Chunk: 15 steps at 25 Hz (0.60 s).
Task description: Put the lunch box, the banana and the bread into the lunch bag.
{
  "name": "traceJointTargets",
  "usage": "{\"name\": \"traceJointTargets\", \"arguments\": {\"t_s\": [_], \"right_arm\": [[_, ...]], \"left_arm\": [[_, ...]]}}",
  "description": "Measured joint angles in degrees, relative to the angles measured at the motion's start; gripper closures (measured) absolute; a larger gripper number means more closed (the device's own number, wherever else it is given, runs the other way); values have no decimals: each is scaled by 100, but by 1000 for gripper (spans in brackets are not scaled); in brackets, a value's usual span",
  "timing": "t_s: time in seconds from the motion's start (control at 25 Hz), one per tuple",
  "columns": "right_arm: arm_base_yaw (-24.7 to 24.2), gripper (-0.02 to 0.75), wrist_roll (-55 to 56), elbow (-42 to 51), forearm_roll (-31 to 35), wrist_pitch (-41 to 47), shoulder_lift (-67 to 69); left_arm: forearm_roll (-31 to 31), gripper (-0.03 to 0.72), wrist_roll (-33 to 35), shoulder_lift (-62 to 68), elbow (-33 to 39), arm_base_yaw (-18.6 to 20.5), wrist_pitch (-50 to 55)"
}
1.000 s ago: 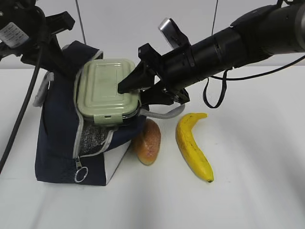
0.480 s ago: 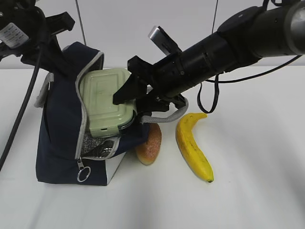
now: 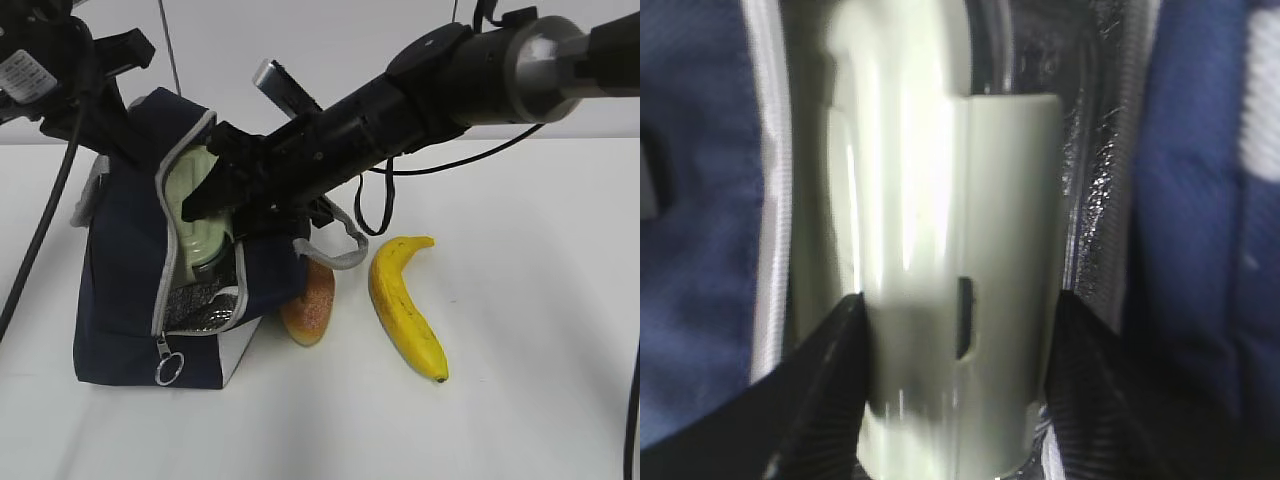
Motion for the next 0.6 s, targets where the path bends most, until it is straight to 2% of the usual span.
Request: {"name": "traceJointTargets", "arguments": {"t_s": [0.6], "right_arm": [[141,349,96,-337,346,-59,1077]], "left_arm": [[24,690,0,0,0,0,37]]}}
